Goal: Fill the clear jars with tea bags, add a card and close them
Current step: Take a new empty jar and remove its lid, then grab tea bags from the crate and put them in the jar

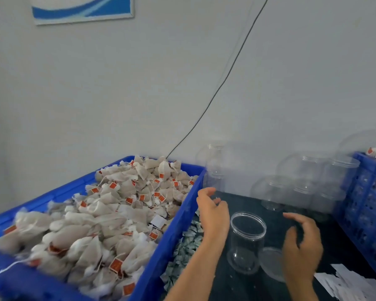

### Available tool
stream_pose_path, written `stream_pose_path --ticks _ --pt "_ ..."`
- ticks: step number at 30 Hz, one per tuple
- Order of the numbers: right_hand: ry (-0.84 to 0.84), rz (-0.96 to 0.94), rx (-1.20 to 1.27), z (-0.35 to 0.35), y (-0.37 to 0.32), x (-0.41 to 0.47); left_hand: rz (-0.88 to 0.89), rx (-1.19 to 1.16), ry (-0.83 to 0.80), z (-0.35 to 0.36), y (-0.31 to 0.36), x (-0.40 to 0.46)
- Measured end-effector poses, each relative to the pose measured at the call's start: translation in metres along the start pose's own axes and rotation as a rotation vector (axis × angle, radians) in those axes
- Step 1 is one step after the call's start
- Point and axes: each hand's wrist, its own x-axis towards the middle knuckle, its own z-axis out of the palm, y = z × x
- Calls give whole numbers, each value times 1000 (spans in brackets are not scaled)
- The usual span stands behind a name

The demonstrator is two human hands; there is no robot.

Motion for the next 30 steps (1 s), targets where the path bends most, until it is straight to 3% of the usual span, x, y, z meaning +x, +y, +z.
stream_pose_path --ticks 3,9,16,22,30 --pt "-59 -20 158 28 -41 -1 -8 206 -40 -9 14 16" --pt "-463 80 297 86 -90 -19 140 777 -211 -72 23 59" --pt "-704 174 333 117 -97 -37 92 1342 -120 -193 9 108" --pt "-769 183 227 147 -99 -32 154 1405 -110 -227 -8 131" --pt "-823 269 57 189 -80 -27 199 1362 -280 -162 -39 172"
